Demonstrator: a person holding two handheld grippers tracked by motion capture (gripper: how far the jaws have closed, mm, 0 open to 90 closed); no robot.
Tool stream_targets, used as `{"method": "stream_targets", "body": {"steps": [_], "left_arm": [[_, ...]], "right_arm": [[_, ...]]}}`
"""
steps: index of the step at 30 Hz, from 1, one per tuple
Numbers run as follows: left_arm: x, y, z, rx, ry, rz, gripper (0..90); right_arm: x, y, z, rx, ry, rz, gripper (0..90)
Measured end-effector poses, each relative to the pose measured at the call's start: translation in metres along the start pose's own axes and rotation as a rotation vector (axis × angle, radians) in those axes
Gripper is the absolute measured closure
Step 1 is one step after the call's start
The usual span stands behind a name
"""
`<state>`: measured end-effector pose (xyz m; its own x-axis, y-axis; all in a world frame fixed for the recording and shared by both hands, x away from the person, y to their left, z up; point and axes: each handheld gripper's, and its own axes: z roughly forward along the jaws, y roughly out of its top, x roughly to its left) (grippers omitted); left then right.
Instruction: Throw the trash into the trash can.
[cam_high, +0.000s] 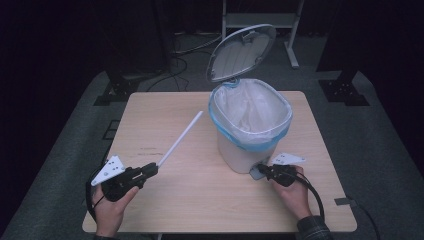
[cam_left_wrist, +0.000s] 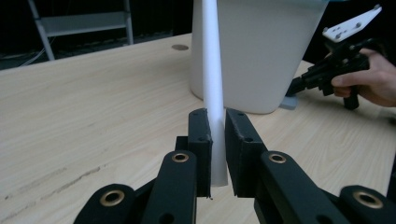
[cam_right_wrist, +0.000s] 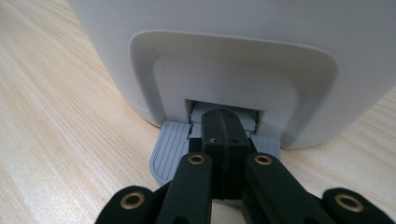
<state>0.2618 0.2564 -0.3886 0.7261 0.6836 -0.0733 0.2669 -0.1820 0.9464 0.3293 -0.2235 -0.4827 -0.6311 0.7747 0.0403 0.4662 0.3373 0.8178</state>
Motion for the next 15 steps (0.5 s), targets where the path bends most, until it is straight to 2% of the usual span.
{"method": "stream_targets", "body": {"steps": [9, 15], "left_arm": [[-0.001, 0.020, -0.006, -0.044, -0.023, 0.015, 80.8], [-0.002, 0.035, -0.007, -0.056, -0.045, 0.036, 80.7]], "right_arm": [[0.000, 0.000, 0.000, 0.000, -0.001, 0.000, 90.0], [0.000, 0.000, 0.000, 0.001, -0.002, -0.001, 90.0]]}}
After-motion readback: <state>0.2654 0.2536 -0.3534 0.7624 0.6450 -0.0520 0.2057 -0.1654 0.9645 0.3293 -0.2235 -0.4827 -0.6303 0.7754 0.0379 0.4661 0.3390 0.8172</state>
